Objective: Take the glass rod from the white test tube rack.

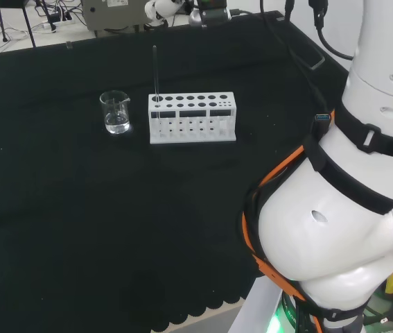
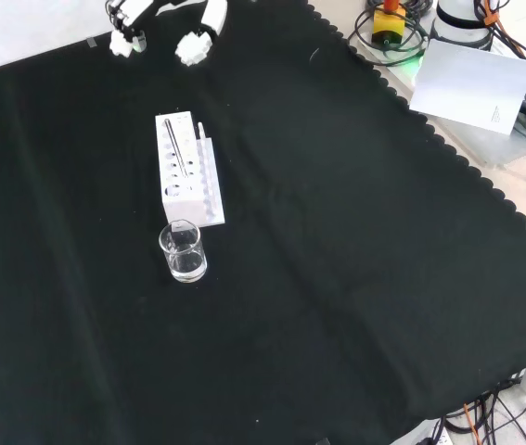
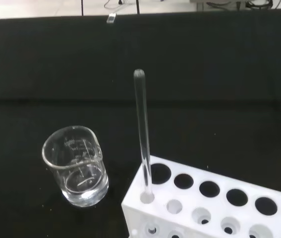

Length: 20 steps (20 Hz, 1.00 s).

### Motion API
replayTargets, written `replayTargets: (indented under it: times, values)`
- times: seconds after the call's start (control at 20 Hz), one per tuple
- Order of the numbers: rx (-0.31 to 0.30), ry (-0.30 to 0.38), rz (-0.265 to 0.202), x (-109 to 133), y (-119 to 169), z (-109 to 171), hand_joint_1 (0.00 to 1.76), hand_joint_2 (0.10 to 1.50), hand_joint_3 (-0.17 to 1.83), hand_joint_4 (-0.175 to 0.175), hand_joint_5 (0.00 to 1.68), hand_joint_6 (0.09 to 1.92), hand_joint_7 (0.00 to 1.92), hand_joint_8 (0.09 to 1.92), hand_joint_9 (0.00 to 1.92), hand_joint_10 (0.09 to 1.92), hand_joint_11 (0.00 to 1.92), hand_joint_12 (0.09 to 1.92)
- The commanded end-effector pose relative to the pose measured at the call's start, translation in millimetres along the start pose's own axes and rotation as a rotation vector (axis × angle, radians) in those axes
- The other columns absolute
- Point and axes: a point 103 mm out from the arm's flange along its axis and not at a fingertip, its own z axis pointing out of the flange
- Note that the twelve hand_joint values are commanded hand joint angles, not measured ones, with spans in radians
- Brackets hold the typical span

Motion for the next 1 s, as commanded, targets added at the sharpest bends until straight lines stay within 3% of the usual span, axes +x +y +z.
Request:
replayTargets:
  times: [0.05, 0.5, 1.0]
  values:
    - [-0.001, 0.0, -0.005, -1.2, 6.6, 8.2, 0.64, 0.93, 0.5, -0.145, 0.34, 0.23, 0.42, 0.89, 0.74, 0.8, 0.33, 1.41]
    - [0.038, 0.006, -0.015, 7.1, 22.8, 41.1, 0.64, 0.94, 0.5, -0.149, 0.35, 0.26, 0.45, 0.89, 0.78, 0.8, 0.34, 1.41]
    - [0.095, -0.001, -0.032, 9.7, 29.3, 67.7, 0.65, 0.95, 0.49, -0.155, 0.3, 0.44, 0.51, 0.88, 0.85, 0.78, 0.34, 1.4]
